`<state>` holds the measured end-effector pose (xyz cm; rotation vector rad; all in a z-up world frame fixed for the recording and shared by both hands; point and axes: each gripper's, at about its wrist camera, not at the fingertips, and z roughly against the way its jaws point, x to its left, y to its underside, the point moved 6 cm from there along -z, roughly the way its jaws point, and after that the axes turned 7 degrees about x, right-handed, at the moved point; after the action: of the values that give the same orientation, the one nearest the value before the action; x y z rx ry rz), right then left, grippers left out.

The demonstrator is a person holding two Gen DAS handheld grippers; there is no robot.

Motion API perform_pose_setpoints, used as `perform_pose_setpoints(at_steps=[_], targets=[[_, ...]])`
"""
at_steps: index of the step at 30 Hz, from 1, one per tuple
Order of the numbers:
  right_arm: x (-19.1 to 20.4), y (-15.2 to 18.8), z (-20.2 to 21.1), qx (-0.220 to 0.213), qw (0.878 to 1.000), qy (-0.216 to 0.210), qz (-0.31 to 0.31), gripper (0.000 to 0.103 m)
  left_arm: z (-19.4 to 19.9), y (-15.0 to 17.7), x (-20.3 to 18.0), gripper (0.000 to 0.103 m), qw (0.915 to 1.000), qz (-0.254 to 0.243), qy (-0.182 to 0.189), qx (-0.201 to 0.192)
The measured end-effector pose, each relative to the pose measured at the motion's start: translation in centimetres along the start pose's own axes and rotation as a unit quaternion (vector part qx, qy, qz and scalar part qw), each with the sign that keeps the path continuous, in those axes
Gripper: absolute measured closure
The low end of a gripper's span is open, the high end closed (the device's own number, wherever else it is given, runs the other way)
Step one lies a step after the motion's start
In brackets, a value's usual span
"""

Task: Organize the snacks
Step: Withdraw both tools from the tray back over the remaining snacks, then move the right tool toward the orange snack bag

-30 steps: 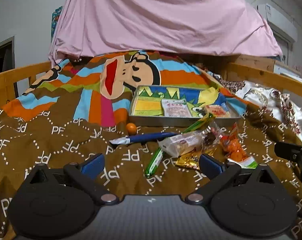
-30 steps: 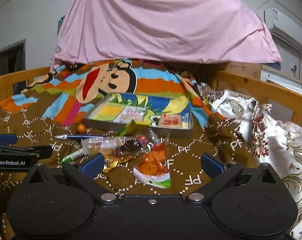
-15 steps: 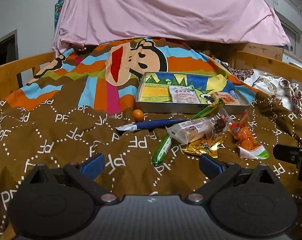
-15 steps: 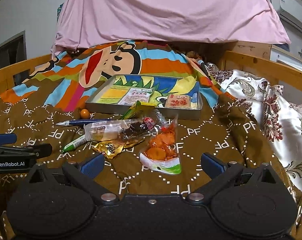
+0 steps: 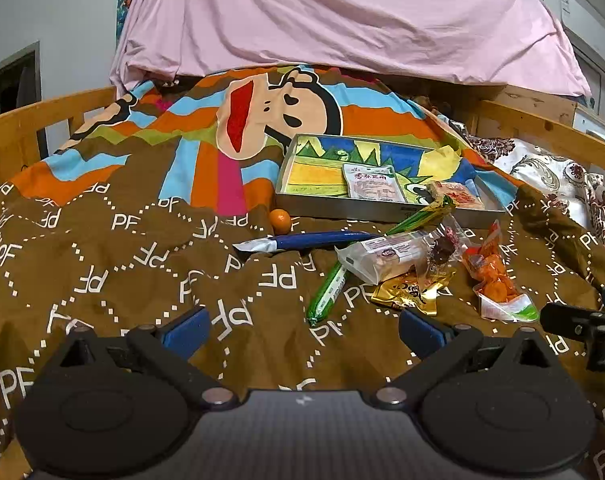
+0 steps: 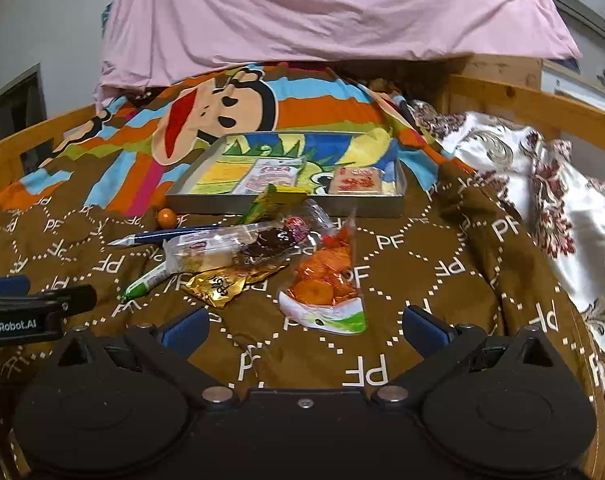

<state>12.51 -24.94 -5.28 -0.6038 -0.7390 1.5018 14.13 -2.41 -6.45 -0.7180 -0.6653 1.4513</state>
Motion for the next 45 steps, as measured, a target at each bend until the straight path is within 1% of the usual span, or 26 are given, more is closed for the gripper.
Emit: perform_pose_setpoints(at_steps=[8, 18, 21, 30, 33, 36, 42, 45], targets=[[-0.6, 0.1, -0.6, 0.020, 1.000, 0.000, -0.015, 0.001, -0.3, -0.3, -0.1, 0.000, 0.9998, 0.018, -0.008, 0.011], [-1.4, 0.3, -0.8, 0.044, 0.998, -0.007, -0.034, 0.001, -0.4, -0.3, -1.7, 0.000, 0.9997, 0.008, -0.015, 0.019], [-1.8, 0.3, -0.9, 0.051, 0.998, 0.000, -0.041, 0.001, -0.6, -0.2, -2.4, 0.000, 0.9996, 0.008, -0.013, 0.025], [-3.8, -0.1, -0.9, 0.053, 0.996, 0.006, -0.074, 0.001, -1.1, -0.9, -4.1, 0.000, 0.9995, -0.009, -0.010, 0.030], [-4.1, -0.7, -1.3, 0.052, 0.997, 0.014, -0.059, 0.001, -1.5, -1.5, -4.8, 0.000, 0.9992, -0.027, -0.012, 0.028], [-4.3, -1.5, -1.5, 0.042, 0.998, 0.024, -0.036, 0.001, -1.8, -2.2, -5.3, 0.000, 0.9987, -0.044, -0.015, 0.023], [-4.5, -3.2, -2.3, 0.015, 0.999, 0.043, 0.025, 0.001, -2.7, -3.3, -5.9, 0.000, 0.9982, -0.054, -0.015, 0.021], [-4.5, -3.8, -3.0, 0.007, 0.998, 0.043, 0.051, 0.001, -3.3, -3.6, -6.2, 0.000, 0.9979, -0.059, -0.014, 0.021]])
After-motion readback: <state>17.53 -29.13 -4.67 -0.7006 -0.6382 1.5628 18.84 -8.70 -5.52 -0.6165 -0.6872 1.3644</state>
